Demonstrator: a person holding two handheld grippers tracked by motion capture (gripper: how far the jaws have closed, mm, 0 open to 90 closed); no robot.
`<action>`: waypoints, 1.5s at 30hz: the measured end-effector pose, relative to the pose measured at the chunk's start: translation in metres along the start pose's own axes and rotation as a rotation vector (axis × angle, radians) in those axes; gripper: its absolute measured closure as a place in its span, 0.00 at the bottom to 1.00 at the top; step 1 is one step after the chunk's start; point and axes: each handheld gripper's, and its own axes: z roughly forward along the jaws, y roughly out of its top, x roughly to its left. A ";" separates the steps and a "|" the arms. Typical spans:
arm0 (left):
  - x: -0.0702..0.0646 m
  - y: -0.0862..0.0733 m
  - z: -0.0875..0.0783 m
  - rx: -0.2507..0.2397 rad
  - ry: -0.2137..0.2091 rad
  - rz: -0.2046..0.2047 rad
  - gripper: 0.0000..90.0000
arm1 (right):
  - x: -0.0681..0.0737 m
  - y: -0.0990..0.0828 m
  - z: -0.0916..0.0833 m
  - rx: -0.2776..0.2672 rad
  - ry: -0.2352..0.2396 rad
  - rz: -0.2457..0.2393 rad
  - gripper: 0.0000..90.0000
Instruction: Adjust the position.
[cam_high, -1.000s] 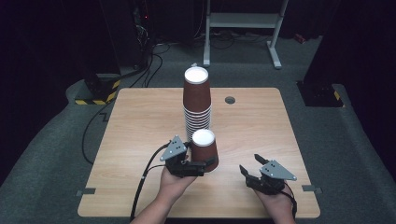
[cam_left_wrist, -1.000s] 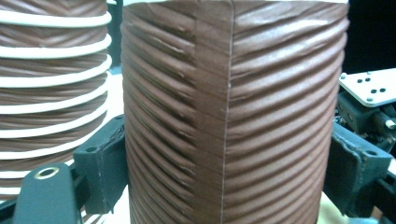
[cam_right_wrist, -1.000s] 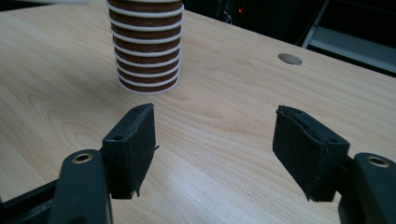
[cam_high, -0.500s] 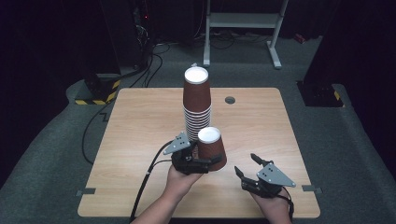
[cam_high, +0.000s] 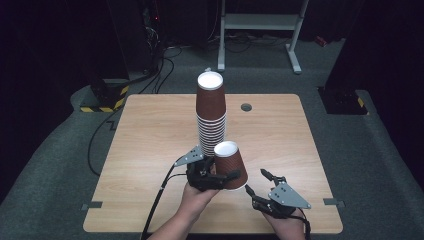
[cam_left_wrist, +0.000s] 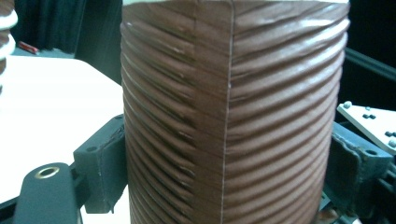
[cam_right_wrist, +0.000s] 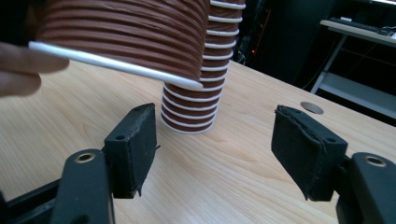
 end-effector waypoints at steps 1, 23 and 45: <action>0.000 0.000 0.000 -0.002 -0.007 -0.008 0.17 | 0.001 0.000 0.000 -0.003 0.001 -0.001 0.36; -0.006 0.012 0.008 -0.015 -0.045 -0.066 0.17 | 0.002 -0.002 0.003 -0.112 -0.008 0.086 0.45; -0.010 0.024 0.010 -0.040 -0.082 -0.080 0.18 | 0.011 0.006 0.010 -0.264 -0.053 0.050 0.57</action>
